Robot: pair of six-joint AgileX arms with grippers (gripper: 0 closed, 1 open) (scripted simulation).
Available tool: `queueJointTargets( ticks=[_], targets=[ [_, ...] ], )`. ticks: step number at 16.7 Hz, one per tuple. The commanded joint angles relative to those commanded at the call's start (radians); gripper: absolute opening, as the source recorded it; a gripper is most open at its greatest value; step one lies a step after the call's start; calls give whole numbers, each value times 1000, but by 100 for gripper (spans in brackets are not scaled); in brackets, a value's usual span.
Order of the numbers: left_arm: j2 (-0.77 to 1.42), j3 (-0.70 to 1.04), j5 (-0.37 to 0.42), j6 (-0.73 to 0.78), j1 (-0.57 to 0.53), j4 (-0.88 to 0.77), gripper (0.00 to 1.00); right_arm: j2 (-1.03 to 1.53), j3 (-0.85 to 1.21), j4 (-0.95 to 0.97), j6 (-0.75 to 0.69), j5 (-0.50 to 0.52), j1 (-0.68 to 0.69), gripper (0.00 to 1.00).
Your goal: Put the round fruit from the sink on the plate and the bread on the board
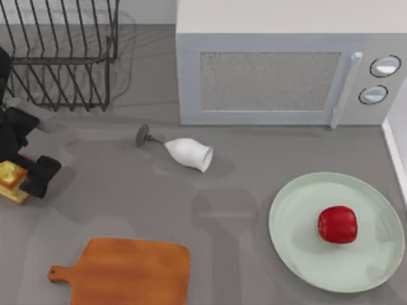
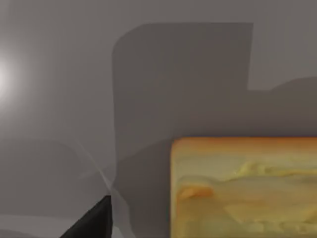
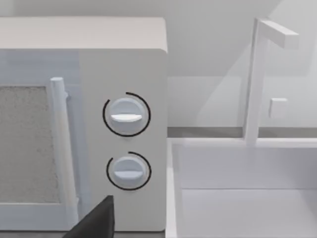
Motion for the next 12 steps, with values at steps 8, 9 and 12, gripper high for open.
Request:
queueJointTargets(
  ticks=[8, 9, 12],
  targets=[
    [0, 0, 0, 0, 0, 0, 40, 0, 0, 0, 0, 0, 0, 100],
    [0, 0, 0, 0, 0, 0, 32, 0, 0, 0, 0, 0, 0, 100],
    [0, 0, 0, 0, 0, 0, 10, 0, 0, 0, 0, 0, 0, 100]
  ],
)
